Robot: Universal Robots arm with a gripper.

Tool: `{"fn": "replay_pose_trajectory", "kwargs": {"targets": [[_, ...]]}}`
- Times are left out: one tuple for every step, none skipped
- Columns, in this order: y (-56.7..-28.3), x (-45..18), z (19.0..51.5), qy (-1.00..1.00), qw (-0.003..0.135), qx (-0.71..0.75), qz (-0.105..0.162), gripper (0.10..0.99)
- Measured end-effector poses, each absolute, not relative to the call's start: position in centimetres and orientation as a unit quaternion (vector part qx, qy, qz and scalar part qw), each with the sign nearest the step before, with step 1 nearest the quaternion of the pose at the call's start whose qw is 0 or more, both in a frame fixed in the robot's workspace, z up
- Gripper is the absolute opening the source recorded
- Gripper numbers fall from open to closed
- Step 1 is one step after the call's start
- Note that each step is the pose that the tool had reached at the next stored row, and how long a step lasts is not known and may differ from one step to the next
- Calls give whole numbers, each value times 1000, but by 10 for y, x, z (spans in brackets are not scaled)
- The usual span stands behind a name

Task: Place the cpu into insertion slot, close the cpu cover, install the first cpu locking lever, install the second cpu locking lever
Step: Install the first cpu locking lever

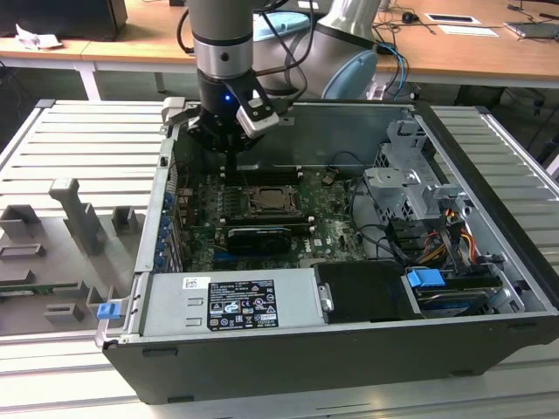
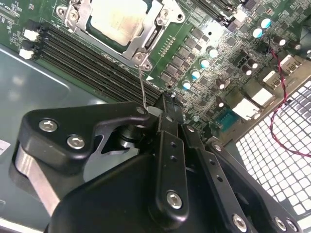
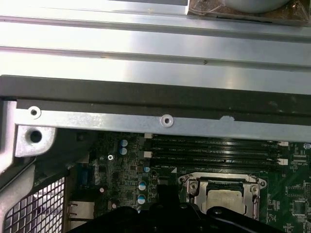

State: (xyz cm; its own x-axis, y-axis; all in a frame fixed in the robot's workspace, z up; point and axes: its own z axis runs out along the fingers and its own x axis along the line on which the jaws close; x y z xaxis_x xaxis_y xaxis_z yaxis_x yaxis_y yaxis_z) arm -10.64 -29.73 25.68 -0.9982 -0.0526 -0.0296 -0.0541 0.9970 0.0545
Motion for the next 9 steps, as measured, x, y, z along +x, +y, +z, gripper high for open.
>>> {"fn": "replay_pose_trajectory", "kwargs": {"targets": [[-297,-106,257,999,14,-27,28,106],[-297,-105,257,999,14,-27,28,106],[-297,-105,257,999,14,-27,28,106],[-297,-104,257,999,14,-27,28,106],[-297,-103,257,999,14,-27,28,106],[-297,-103,257,999,14,-27,28,106],[-297,-102,257,999,14,-27,28,106],[-297,-102,257,999,14,-27,28,106],[-297,-101,257,999,14,-27,28,106]]}}
